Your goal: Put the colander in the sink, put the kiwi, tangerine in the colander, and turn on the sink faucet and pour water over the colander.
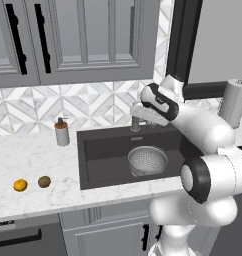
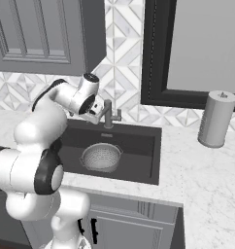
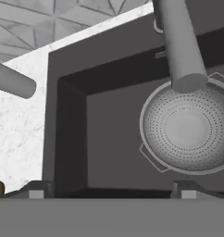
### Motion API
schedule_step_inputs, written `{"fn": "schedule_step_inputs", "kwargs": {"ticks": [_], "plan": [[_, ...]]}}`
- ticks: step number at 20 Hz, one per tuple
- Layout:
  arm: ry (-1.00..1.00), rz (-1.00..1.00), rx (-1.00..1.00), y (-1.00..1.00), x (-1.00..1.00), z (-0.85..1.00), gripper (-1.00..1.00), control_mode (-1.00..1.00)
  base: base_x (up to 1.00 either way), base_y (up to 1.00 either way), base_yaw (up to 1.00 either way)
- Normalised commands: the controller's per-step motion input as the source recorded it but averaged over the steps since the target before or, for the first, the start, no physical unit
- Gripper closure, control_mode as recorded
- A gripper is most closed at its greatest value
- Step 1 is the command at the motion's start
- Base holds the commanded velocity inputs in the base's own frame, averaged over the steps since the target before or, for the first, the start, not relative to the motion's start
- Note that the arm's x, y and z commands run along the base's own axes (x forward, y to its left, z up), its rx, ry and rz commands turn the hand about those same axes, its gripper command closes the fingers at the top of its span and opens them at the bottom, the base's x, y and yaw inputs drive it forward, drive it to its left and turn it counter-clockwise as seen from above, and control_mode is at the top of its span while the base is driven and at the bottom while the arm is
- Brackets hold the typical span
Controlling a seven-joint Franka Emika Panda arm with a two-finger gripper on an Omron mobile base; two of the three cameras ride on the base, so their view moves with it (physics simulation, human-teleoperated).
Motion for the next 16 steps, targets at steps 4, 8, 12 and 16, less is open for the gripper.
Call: {"fn": "schedule_step_inputs", "kwargs": {"ticks": [4, 8, 12, 16], "plan": [[0.05, 0.0, -0.15, 0.82, 0.41, 0.11, -1.0, -1.0, 0.0, 0.0, 0.0], [0.04, 0.01, -0.18, 0.92, 0.38, 0.0, -1.0, -1.0, 0.0, 0.0, 0.0], [0.0, 0.02, -0.18, 1.0, 0.21, -0.06, -1.0, -1.0, 0.0, 0.0, 0.0], [0.0, 0.02, -0.17, 0.98, 0.05, -0.07, -1.0, -1.0, 0.0, 0.0, 0.0]]}}
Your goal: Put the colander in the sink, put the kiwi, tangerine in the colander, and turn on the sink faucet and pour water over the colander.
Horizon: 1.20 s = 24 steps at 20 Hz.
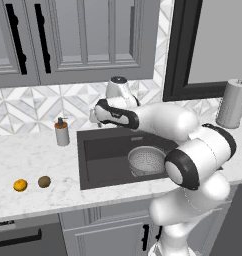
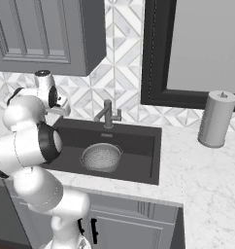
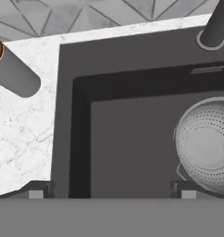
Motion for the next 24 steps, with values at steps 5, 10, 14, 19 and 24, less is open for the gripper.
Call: {"fn": "schedule_step_inputs", "kwargs": {"ticks": [5, 10, 14, 19, 24], "plan": [[0.0, 0.04, -0.13, 0.84, 0.0, -0.1, -1.0, -1.0, 0.0, 0.0, 0.0], [0.0, 0.12, -0.02, 0.66, -0.06, 0.0, -1.0, -1.0, 0.0, 0.0, 0.0], [0.0, 0.14, 0.0, 0.52, -0.47, 0.0, -1.0, -1.0, 0.0, 0.0, 0.0], [0.0, 0.21, 0.0, 0.48, -0.28, -0.07, -1.0, -1.0, 0.0, 0.0, 0.0], [0.0, 0.37, 0.0, 0.39, -0.22, -0.18, -1.0, -1.0, 0.0, 0.0, 0.0]]}}
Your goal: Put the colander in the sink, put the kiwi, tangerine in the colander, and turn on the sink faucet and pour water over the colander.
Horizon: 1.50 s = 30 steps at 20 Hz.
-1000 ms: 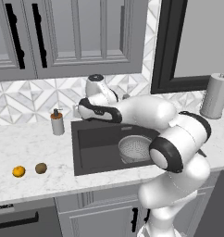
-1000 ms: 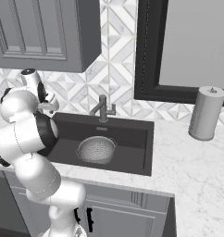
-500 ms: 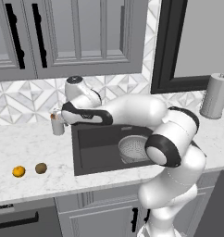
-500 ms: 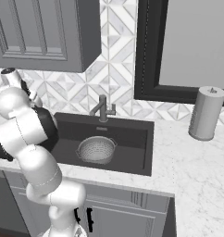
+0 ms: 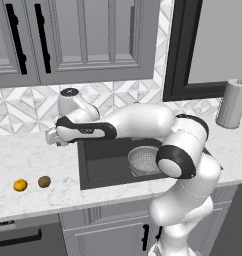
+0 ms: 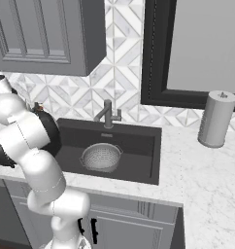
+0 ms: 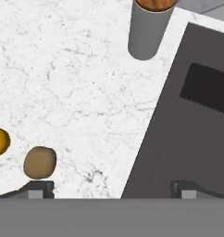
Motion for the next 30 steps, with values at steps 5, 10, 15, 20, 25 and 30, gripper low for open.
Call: {"fn": "schedule_step_inputs", "kwargs": {"ticks": [5, 10, 15, 20, 25, 30], "plan": [[0.0, 0.43, -0.02, 0.45, -0.26, -0.15, -1.0, -1.0, 0.0, 0.0, 0.0], [0.04, 0.31, -0.06, 0.6, -0.29, -0.06, -1.0, -1.0, 0.0, 0.0, 0.0], [0.06, 0.22, -0.08, 0.6, -0.26, -0.01, -1.0, -1.0, 0.0, 0.0, 0.0], [0.02, 0.13, -0.12, 0.47, -0.18, -0.06, -1.0, -1.0, 0.0, 0.0, 0.0], [0.07, 0.1, -0.07, 0.41, -0.19, -0.13, -1.0, -1.0, 0.0, 0.0, 0.0], [0.05, 0.06, -0.06, 0.3, -0.06, -0.17, -1.0, -1.0, 0.0, 0.0, 0.0]]}}
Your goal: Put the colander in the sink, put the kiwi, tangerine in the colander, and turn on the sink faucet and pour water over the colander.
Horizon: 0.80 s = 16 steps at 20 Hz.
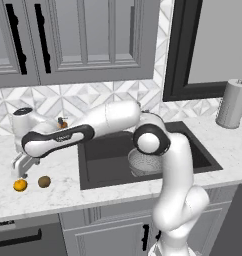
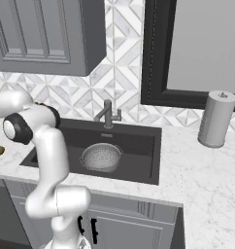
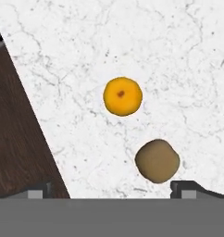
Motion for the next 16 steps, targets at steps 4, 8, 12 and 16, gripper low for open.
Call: {"fn": "schedule_step_inputs", "kwargs": {"ticks": [4, 8, 12, 16], "plan": [[0.03, 0.03, -0.08, 0.21, 0.0, -0.26, -1.0, -1.0, 0.0, 0.0, 0.0], [0.02, 0.02, -0.07, 0.19, 0.0, -0.28, -1.0, -1.0, 0.0, 0.0, 0.0], [0.01, 0.01, -0.07, 0.06, 0.0, -0.38, -1.0, -1.0, 0.0, 0.0, 0.0], [0.0, 0.0, -0.02, 0.0, 0.0, -0.38, -1.0, -1.0, 0.0, 0.0, 0.0]]}}
